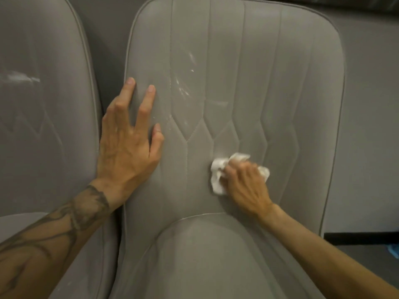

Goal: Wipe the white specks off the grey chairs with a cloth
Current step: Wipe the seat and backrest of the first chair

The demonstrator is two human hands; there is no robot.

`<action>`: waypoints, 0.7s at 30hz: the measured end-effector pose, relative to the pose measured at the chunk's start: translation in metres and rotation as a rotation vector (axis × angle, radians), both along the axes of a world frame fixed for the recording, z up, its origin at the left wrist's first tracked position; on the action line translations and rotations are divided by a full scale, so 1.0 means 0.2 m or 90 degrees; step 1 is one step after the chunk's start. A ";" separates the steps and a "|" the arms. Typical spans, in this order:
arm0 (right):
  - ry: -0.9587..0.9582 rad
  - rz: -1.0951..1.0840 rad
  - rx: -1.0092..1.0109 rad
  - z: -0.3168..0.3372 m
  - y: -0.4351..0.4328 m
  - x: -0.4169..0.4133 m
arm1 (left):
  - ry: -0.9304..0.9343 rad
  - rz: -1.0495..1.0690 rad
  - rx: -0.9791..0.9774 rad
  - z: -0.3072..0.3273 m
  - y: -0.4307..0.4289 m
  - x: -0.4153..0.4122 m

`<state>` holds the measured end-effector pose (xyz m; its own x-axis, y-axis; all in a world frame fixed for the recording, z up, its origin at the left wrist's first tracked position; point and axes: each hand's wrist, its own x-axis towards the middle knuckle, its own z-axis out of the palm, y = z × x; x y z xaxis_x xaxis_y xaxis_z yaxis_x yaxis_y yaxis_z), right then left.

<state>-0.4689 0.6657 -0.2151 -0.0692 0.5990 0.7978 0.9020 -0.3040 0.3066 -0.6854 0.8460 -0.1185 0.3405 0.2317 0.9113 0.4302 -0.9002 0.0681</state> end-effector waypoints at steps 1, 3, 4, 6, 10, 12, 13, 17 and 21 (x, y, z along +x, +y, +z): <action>0.037 -0.028 0.089 0.07 0.03 0.02 | 0.001 -0.001 0.000 0.00 0.00 0.00; 0.073 -0.066 0.212 0.09 0.07 0.03 | 0.005 -0.002 -0.002 0.00 0.01 0.00; 0.074 -0.066 0.209 0.03 0.06 0.01 | 0.007 -0.003 -0.004 0.00 0.01 0.00; 0.034 -0.021 0.091 -0.14 0.01 -0.04 | 0.006 -0.004 -0.005 0.00 0.01 0.00; -0.096 0.041 -0.115 -0.18 -0.06 -0.02 | 0.006 -0.004 -0.013 0.00 0.00 0.00; -0.018 0.012 -0.031 -0.10 -0.02 0.01 | 0.002 -0.003 -0.014 -0.01 0.01 0.01; 0.027 -0.010 0.027 -0.08 0.00 0.00 | 0.001 -0.003 -0.010 -0.01 0.01 0.01; -0.004 -0.003 -0.009 -0.23 0.00 -0.08 | 0.002 -0.006 -0.013 0.00 0.01 0.00; -0.020 -0.028 0.026 -0.04 0.02 -0.03 | 0.005 -0.004 -0.016 0.00 0.01 0.00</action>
